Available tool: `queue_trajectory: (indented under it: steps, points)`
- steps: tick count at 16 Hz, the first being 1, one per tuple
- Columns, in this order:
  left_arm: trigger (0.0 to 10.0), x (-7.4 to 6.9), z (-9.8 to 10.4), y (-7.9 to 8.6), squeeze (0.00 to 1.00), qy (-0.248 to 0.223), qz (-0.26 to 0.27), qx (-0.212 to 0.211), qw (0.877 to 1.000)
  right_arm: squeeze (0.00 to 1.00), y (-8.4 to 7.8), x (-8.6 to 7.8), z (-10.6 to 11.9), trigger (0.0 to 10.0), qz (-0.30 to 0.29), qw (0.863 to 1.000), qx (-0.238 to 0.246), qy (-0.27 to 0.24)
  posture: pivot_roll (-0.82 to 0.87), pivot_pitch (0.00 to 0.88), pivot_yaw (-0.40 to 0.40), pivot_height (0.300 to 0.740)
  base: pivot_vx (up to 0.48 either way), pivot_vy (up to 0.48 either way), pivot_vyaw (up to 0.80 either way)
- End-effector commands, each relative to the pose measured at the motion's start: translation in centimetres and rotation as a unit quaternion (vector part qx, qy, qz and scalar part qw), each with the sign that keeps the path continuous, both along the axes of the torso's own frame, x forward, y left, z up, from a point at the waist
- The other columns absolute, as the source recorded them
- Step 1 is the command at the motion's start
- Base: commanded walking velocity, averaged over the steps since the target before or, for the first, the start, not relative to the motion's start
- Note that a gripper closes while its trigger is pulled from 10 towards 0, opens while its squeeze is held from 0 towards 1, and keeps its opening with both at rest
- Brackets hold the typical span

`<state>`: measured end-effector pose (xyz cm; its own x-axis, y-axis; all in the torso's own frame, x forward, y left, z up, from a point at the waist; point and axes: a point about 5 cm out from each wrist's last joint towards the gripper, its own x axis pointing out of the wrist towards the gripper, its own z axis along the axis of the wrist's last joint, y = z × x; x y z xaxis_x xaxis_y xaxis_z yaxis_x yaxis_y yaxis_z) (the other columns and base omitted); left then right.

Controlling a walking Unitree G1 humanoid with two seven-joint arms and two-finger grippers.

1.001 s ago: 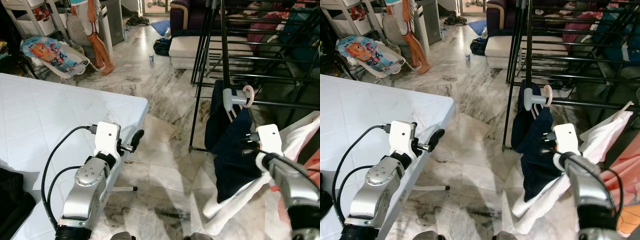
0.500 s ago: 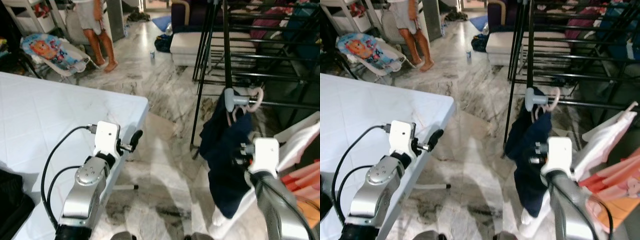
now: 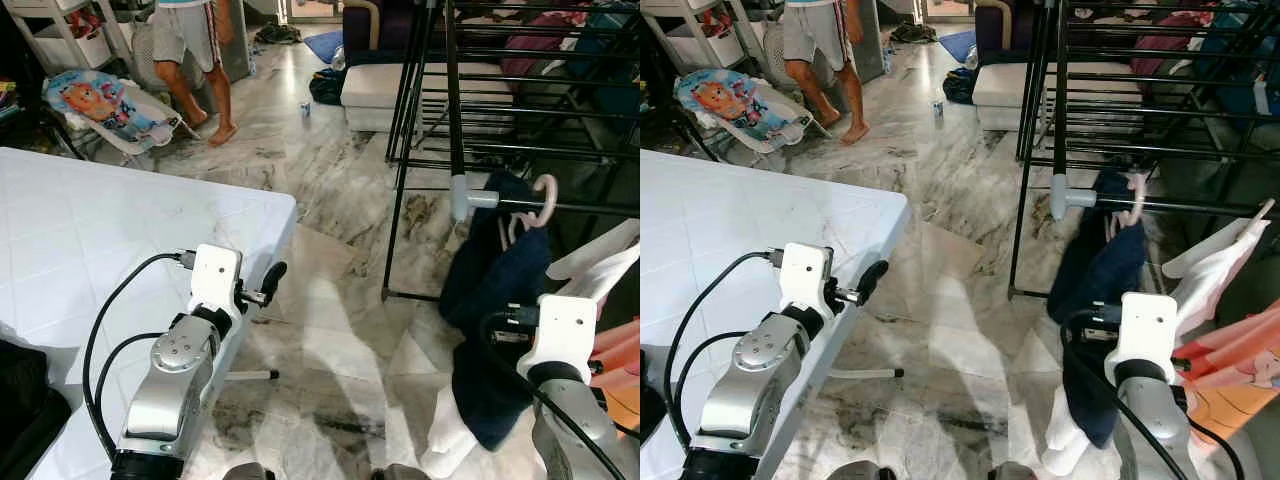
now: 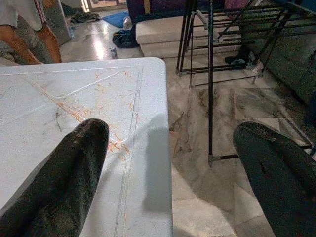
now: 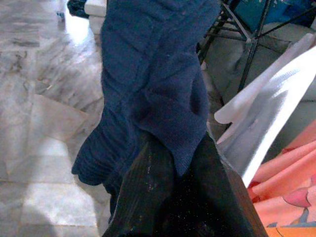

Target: Hang hanger

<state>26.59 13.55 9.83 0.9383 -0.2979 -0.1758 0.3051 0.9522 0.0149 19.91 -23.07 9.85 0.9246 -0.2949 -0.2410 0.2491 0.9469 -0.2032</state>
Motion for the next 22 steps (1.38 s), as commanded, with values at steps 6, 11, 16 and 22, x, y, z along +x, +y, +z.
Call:
queue_trajectory:
  steps: [6,11,16,22]
  points:
    - [10.0,-0.1,0.3,0.1,0.0,-0.003,-0.003,0.003,1.0,0.0,-0.2,0.3,2.3,10.0,-0.015,0.998,-0.006,-0.064,-0.03,0.0,0.049,0.74,-0.164,0.0,0.0]
    - [10.0,0.0,0.2,-0.1,0.0,-0.003,-0.006,0.004,1.0,0.0,0.1,-0.5,1.5,10.0,-0.006,0.999,0.002,-0.05,-0.04,0.0,0.052,0.74,-0.379,0.0,0.0]
    - [10.0,0.1,0.3,-0.1,0.0,-0.005,-0.007,0.005,1.0,0.0,-0.9,-0.5,1.1,10.0,-0.036,0.998,-0.015,-0.039,-0.03,0.0,0.048,0.74,-0.388,0.0,0.0]
    - [10.0,-0.2,0.0,-0.4,0.0,-0.002,-0.009,0.001,1.0,0.0,-1.0,1.5,1.2,10.0,-0.061,0.997,-0.008,-0.055,-0.03,0.0,0.051,0.74,-0.287,0.0,0.0]
